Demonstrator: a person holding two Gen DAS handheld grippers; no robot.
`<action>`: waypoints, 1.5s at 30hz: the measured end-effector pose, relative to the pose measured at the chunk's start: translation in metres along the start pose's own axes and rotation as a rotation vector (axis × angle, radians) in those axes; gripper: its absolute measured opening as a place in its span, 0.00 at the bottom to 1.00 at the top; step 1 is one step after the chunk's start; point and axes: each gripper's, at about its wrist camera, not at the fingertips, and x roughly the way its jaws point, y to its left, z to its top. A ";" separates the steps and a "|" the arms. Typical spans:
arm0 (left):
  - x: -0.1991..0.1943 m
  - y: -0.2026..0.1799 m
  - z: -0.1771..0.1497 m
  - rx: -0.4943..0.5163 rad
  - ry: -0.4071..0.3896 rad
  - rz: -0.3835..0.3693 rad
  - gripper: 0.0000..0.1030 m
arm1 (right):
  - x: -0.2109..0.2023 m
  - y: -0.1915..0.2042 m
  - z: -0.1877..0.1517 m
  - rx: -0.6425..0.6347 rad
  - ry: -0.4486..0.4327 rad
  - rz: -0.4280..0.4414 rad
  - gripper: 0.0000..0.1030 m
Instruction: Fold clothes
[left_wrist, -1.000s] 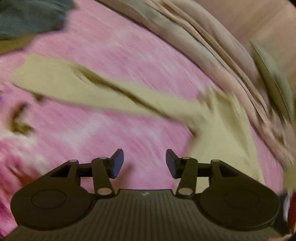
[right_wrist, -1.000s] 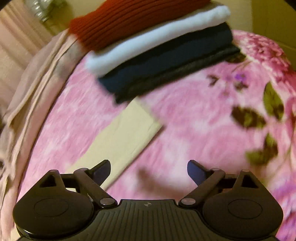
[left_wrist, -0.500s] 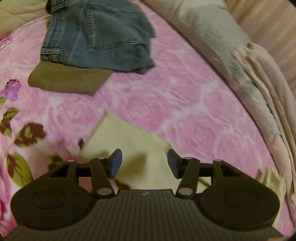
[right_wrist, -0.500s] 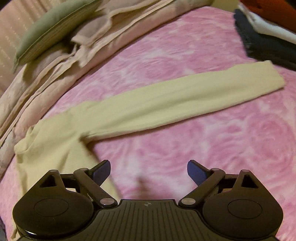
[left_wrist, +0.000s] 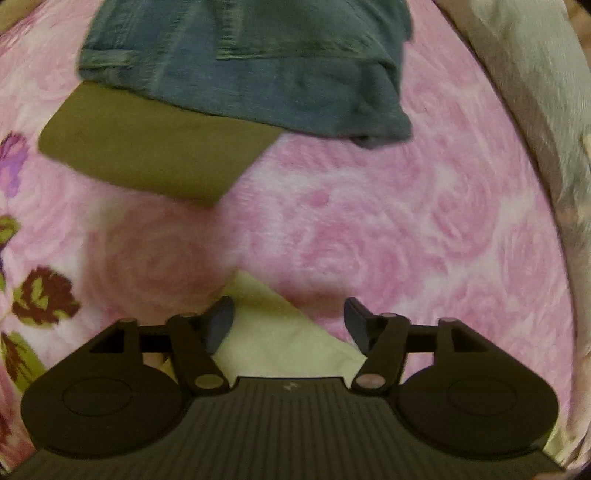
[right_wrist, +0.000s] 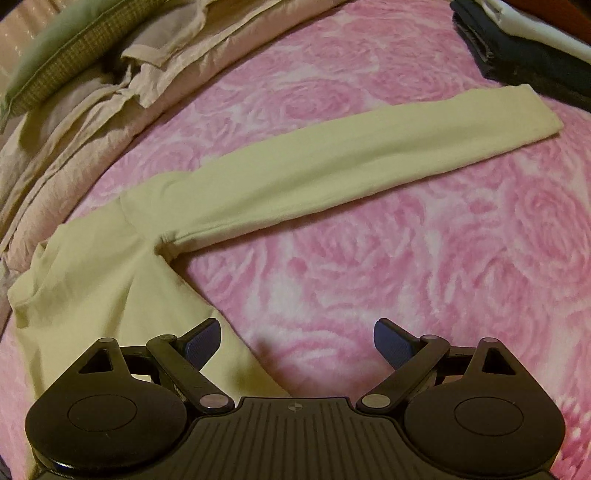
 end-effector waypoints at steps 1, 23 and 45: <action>0.000 -0.007 -0.002 0.043 0.000 0.032 0.30 | 0.001 0.001 0.000 -0.004 0.001 0.001 0.90; -0.073 0.082 -0.076 0.167 -0.469 -0.164 0.18 | 0.004 -0.009 -0.004 0.028 0.036 0.024 0.90; -0.063 0.047 -0.346 0.520 0.260 -0.523 0.36 | -0.031 -0.119 -0.071 -0.249 0.410 0.308 0.68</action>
